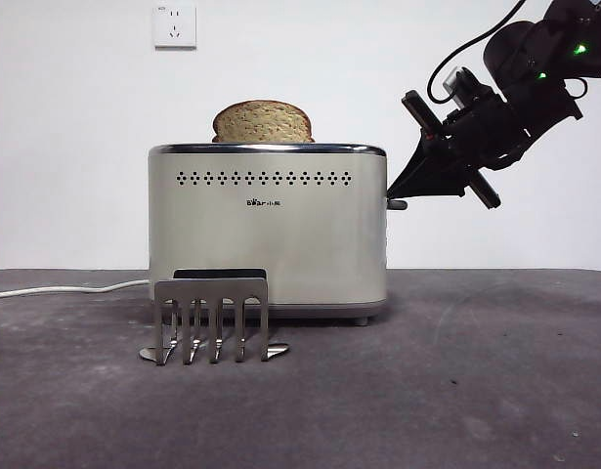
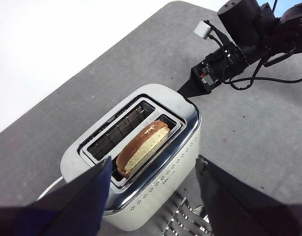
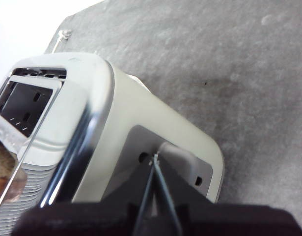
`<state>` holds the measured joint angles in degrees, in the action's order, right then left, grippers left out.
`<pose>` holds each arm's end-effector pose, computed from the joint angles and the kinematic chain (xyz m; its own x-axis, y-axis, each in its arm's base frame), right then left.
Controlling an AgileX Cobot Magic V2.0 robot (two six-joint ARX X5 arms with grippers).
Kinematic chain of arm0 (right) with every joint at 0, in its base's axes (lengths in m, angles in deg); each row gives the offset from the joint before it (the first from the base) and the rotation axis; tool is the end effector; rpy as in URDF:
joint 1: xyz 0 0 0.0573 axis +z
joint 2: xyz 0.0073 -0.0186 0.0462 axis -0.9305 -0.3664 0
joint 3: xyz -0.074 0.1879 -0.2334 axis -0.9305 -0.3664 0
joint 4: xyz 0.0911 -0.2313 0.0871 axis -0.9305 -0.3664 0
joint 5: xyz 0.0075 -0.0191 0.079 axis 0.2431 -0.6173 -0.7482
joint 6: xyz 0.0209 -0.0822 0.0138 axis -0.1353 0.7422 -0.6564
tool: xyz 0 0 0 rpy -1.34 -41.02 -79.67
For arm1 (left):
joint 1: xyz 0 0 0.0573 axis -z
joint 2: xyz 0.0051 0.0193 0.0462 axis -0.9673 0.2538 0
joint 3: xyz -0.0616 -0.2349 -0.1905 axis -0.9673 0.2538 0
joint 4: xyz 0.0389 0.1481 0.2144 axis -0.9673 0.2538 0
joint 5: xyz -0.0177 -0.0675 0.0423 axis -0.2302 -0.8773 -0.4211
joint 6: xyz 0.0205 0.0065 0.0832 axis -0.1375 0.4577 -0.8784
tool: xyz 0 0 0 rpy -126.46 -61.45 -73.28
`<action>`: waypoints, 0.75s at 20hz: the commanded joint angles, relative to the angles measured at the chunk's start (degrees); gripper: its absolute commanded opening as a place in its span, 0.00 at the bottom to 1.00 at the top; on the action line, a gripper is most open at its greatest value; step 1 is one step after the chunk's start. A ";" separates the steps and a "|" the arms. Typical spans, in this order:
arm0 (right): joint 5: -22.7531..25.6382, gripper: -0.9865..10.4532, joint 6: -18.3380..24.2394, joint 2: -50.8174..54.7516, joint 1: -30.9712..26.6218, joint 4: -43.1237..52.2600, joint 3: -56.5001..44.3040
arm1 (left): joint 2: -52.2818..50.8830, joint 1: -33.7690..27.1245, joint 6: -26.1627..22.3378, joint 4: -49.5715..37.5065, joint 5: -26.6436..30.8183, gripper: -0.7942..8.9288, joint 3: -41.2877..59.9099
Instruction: Pick up a slice of bread from the rack,put the bread on the toaster,press the button
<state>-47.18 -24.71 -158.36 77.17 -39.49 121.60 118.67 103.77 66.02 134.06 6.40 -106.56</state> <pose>0.4631 0.1167 0.2450 0.5393 0.7158 -0.4436 -0.4474 0.6898 0.5692 0.2444 -0.1443 0.5128 0.6775 -0.5262 -0.5139 0.6791 0.7159 0.1621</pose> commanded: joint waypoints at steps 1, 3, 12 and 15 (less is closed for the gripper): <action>1.88 0.08 1.66 -1.18 0.15 -0.61 -0.04 | 0.02 0.11 0.79 0.87 0.02 0.38 0.55; 1.90 0.08 2.80 -1.22 0.15 -1.57 -0.04 | 0.02 0.11 0.79 1.09 0.02 0.38 0.55; 3.76 0.08 6.45 -4.09 0.44 -5.42 -0.04 | 0.02 0.11 1.18 1.22 0.04 0.38 0.55; 3.78 0.08 6.60 -5.77 0.57 -5.44 -0.04 | 0.02 0.11 1.18 1.84 0.04 0.38 0.55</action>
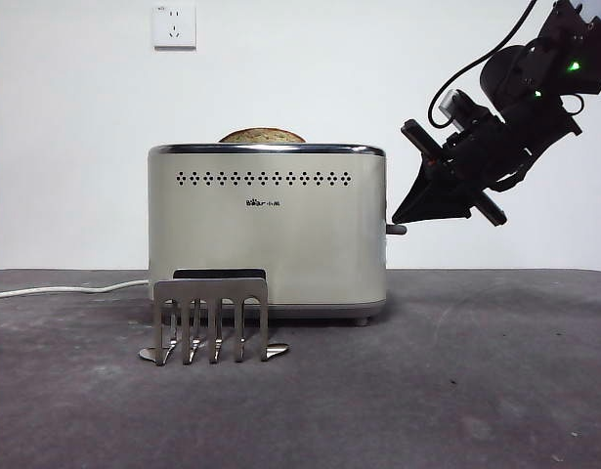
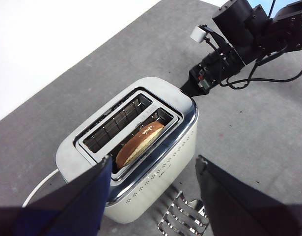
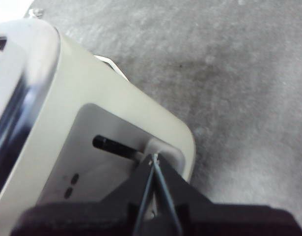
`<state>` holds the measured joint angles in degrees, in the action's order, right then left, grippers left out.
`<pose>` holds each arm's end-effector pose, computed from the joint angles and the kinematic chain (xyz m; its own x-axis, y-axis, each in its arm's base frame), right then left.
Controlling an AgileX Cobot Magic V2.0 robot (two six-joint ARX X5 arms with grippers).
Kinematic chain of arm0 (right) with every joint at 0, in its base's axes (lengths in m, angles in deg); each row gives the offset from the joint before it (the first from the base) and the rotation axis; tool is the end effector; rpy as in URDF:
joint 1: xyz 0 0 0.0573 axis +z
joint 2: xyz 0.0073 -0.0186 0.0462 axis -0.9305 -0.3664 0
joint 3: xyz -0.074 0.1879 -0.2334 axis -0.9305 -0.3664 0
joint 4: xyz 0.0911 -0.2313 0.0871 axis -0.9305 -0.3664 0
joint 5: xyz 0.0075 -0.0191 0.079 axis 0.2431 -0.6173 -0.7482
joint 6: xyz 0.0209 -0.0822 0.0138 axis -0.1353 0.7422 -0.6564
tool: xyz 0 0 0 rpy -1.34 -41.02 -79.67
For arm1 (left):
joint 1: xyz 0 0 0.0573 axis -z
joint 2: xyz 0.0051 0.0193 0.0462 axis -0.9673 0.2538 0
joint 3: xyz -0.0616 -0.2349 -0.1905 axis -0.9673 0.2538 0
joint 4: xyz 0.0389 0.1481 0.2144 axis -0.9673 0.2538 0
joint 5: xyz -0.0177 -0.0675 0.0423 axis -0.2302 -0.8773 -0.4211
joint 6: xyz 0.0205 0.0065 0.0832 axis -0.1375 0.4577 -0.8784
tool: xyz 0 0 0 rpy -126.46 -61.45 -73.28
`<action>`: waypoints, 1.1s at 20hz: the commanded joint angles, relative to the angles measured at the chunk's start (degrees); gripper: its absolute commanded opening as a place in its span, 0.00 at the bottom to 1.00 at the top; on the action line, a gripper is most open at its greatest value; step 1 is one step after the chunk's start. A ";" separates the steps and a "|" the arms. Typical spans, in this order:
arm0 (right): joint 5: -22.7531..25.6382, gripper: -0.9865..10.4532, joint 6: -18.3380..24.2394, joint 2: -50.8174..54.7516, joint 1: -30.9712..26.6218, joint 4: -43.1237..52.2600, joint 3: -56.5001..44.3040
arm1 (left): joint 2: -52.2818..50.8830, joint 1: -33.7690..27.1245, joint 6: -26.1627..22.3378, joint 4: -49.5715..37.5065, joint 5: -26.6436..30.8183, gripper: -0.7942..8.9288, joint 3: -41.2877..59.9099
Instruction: Pick up a slice of bread from the rack,put the bread on the toaster,press the button
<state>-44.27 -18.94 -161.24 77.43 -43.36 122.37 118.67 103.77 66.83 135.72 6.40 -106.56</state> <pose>0.4681 0.1167 0.2186 0.5163 0.6742 -0.5281 -0.4416 0.7379 0.5104 0.2426 -0.1433 0.5094 0.6641 -0.5190 -0.5382 0.6788 0.7203 0.1429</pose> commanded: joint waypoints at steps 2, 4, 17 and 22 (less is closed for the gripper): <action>0.87 0.08 0.83 -4.28 0.31 -1.62 -0.81 | 0.02 0.11 0.37 0.74 0.04 0.38 0.55; 0.87 0.08 0.81 -5.51 0.33 -1.64 -0.81 | 0.02 0.11 0.37 1.03 0.04 0.38 0.55; 0.81 0.08 0.68 -6.73 0.31 -1.77 -0.81 | 0.02 0.11 0.35 0.96 0.07 0.38 0.55; 0.20 0.08 0.66 -6.73 0.31 -2.01 -0.81 | 0.02 0.11 0.35 0.98 0.07 0.38 0.55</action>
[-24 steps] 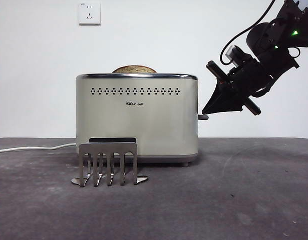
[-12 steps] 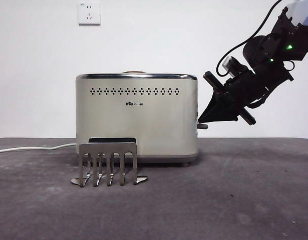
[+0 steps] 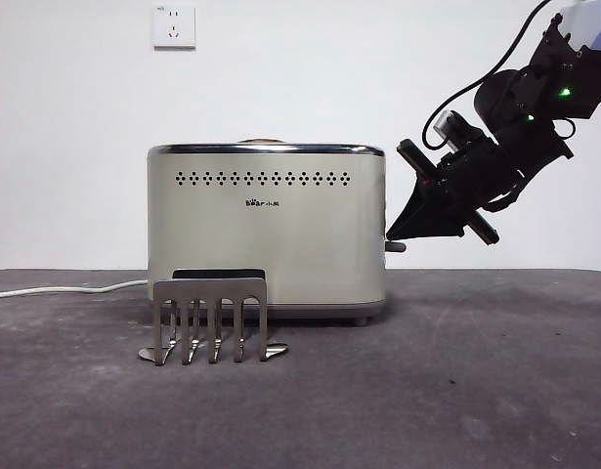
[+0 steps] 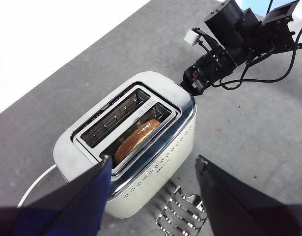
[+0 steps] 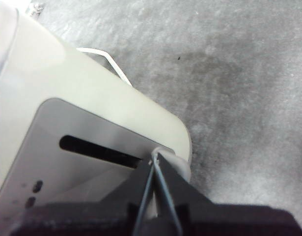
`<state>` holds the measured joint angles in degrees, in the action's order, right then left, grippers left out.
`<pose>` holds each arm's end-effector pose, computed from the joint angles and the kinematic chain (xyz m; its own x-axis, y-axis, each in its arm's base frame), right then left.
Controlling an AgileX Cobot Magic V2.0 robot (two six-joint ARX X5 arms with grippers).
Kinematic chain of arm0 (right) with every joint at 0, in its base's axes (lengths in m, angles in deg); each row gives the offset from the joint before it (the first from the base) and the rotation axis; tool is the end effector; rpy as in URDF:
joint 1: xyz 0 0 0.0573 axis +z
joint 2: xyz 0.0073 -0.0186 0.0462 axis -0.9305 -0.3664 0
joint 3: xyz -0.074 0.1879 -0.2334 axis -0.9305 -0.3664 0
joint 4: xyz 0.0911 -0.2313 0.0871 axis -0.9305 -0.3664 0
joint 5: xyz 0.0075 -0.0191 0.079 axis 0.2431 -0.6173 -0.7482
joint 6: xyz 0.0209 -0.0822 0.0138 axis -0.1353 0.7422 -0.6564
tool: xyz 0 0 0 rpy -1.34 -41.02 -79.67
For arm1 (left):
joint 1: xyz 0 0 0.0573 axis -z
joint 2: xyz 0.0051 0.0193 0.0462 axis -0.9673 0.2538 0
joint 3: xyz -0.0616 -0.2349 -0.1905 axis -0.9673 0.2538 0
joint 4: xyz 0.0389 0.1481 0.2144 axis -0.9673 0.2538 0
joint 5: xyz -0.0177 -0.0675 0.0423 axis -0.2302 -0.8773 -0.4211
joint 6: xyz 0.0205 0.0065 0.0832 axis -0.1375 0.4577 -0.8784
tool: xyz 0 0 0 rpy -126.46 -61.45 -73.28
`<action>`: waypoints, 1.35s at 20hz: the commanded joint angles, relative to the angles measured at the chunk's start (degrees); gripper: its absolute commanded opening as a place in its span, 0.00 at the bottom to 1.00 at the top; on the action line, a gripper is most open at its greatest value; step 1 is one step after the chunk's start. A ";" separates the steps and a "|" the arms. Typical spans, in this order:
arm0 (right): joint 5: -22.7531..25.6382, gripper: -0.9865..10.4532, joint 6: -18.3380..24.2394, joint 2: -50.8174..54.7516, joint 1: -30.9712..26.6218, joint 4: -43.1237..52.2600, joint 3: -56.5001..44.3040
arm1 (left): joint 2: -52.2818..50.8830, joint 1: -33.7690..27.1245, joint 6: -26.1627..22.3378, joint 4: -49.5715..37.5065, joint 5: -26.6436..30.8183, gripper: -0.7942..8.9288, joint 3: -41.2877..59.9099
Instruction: Pick up a slice of bread from the rack,put the bread on the toaster,press the button
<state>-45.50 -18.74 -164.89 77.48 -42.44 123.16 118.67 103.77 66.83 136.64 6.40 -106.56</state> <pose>0.4774 0.1199 0.1958 0.4857 0.6874 -0.5399 -0.4380 0.7260 0.5302 0.2415 -0.1427 0.5075 0.6564 -0.5148 -0.5515 0.6808 0.7192 0.1388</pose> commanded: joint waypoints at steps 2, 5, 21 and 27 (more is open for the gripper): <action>1.42 0.08 0.46 -3.08 0.26 -2.93 -1.60 | 0.02 0.11 0.35 0.09 0.07 0.38 0.55; 1.20 0.08 0.39 -2.56 0.26 -2.03 -1.22 | 0.02 0.11 0.35 0.07 0.09 0.38 0.55; 1.07 0.08 6.16 37.73 -0.50 -27.08 -0.81 | 0.02 0.04 0.31 2.03 0.02 0.37 0.55; 1.18 0.08 14.56 45.27 0.94 -47.06 -0.81 | 0.02 0.04 0.31 6.25 0.00 0.37 0.55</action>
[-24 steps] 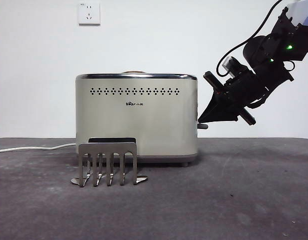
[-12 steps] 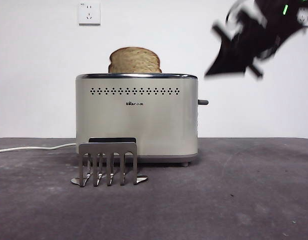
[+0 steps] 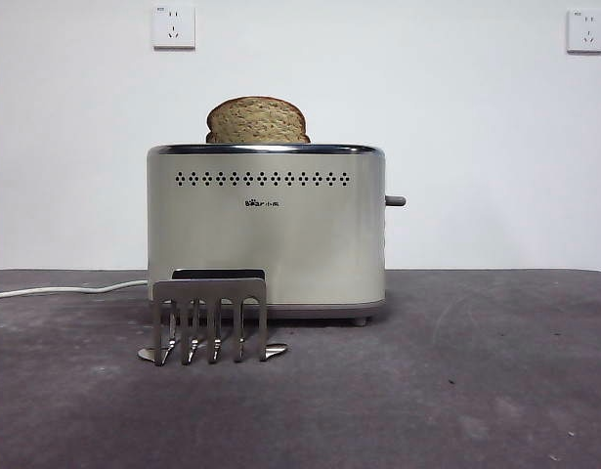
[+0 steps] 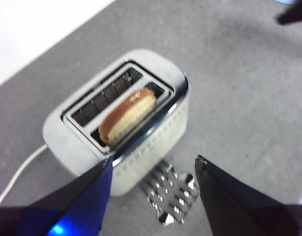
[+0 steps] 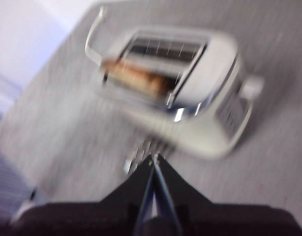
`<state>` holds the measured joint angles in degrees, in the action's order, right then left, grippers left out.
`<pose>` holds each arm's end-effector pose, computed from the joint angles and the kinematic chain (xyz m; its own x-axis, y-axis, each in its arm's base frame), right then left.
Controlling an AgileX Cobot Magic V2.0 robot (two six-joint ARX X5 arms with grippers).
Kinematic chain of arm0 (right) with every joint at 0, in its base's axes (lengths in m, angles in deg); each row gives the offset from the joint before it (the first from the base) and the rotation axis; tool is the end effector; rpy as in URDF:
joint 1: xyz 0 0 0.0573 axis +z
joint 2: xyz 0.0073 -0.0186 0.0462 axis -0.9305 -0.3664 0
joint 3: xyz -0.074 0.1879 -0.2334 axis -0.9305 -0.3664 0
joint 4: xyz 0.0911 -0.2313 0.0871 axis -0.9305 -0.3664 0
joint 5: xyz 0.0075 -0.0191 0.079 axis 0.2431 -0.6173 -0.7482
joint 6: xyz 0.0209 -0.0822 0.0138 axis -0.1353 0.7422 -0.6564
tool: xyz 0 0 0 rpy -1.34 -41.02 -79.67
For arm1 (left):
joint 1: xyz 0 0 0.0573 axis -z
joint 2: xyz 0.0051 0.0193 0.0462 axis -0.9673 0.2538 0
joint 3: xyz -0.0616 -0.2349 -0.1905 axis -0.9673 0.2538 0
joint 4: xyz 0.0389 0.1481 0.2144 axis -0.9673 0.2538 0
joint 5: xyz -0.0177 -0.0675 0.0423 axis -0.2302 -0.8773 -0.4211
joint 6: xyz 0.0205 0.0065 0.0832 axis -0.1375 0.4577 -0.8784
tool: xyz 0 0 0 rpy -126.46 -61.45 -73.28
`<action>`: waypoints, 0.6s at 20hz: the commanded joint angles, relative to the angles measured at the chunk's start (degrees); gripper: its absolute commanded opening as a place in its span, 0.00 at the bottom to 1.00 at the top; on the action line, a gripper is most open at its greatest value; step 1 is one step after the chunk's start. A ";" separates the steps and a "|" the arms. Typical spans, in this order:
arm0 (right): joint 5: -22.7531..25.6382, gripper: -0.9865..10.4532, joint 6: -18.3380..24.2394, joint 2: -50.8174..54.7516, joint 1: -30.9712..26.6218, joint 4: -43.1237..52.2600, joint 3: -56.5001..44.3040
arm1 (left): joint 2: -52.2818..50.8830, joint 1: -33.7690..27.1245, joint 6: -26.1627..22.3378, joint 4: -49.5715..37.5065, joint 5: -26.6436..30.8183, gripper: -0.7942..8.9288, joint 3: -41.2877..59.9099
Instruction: Pick up a slice of bread from the rack,put the bread on the toaster,press the button
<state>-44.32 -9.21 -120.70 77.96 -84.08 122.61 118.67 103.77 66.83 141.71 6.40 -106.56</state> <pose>0.2536 0.0855 0.4091 0.5101 0.6797 -0.5271 -0.5669 0.7266 0.3883 0.2350 -0.1392 0.4976 0.6107 -0.4900 -0.6220 0.6907 0.7139 0.1157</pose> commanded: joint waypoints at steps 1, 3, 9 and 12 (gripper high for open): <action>-0.04 0.08 6.01 2.01 0.52 -8.11 -0.26 | 0.02 0.04 0.31 2.12 0.00 0.37 0.55; -0.04 0.08 7.32 3.45 0.55 -12.24 -0.26 | 0.02 0.07 0.31 3.65 -0.15 0.37 0.55; -0.09 0.08 9.16 6.56 1.27 -18.34 -0.26 | 0.02 0.07 0.31 7.43 -6.16 0.37 0.55; -0.09 0.08 9.14 6.93 1.27 -18.34 -0.26 | 0.02 0.07 0.17 8.68 -7.48 0.34 0.55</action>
<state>-44.32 -0.71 -113.77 79.05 -102.52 122.61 118.67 103.77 66.83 150.01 -0.71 -106.56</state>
